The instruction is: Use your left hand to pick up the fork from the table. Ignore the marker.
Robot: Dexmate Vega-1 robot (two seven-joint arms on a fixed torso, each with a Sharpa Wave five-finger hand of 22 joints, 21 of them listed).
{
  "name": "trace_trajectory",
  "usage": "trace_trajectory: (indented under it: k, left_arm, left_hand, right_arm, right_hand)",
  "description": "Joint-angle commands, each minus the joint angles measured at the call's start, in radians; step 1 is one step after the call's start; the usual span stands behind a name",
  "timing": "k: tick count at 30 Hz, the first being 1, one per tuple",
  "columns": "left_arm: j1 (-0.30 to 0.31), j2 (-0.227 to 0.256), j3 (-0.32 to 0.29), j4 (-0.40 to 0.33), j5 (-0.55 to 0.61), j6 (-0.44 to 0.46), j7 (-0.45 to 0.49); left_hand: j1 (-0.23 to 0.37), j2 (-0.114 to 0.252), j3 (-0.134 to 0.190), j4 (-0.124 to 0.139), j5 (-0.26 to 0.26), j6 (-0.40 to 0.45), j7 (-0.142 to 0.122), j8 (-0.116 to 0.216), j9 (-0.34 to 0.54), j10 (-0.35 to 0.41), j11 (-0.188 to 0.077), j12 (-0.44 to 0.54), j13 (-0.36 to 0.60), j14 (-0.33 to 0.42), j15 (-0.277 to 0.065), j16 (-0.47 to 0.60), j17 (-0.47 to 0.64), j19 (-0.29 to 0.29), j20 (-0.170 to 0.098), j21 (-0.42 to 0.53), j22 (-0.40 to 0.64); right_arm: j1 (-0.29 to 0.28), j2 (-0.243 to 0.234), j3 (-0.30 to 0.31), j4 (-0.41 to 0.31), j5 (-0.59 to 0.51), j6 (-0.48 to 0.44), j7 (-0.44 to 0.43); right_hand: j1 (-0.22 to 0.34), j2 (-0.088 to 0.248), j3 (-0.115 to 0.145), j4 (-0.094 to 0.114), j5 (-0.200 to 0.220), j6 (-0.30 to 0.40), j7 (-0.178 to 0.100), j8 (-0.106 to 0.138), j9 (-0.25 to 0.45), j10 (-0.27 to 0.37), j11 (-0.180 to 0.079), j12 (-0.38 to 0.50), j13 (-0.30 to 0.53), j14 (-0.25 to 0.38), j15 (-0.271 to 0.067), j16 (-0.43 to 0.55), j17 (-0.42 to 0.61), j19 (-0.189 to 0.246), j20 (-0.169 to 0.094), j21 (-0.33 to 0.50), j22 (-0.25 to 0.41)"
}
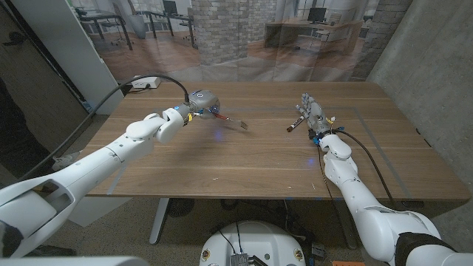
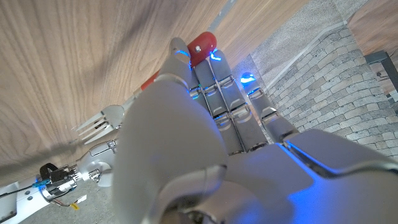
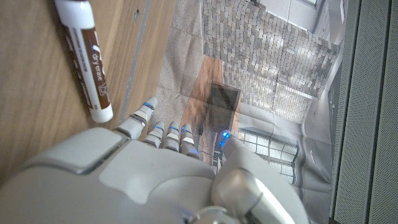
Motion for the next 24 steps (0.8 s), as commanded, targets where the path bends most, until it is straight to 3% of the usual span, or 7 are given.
trace_trajectory:
  k: [1,24]
  left_arm:
    - [0.005,-0.003,-0.017,-0.003,-0.007,0.008,0.036]
    - [0.029,-0.01,-0.048,-0.023,-0.026,0.03,0.108]
  left_hand:
    - [0.1,0.091,0.001,0.008,0.009,0.052,-0.043,-0.005,0.002,0.104,-0.092,-0.005,0.005,0.016,-0.121,-0.002,0.006,-0.005,-0.036,0.009,0.003]
    - [0.104,0.089,-0.002,0.008,0.009,0.061,-0.042,-0.014,0.002,0.111,-0.09,-0.018,0.012,0.021,-0.12,-0.012,0.015,-0.011,-0.039,0.033,0.003]
  right_arm:
    - [-0.004,0.0,-0.008,-0.013,-0.004,-0.002,-0.008]
    - [-0.015,-0.005,-0.014,-0.04,-0.006,-0.01,-0.013]
  right_hand:
    - [-0.006,-0.003,0.002,-0.006,0.007,0.007,-0.001,0.003,0.002,0.006,-0.001,0.001,0.006,0.001,0.004,0.003,0.003,0.004,-0.009,0.006,0.005]
    - [-0.006,-0.003,0.002,-0.007,0.007,0.007,0.0,0.003,0.002,0.006,-0.001,0.001,0.006,0.002,0.004,0.003,0.003,0.004,-0.009,0.006,0.005]
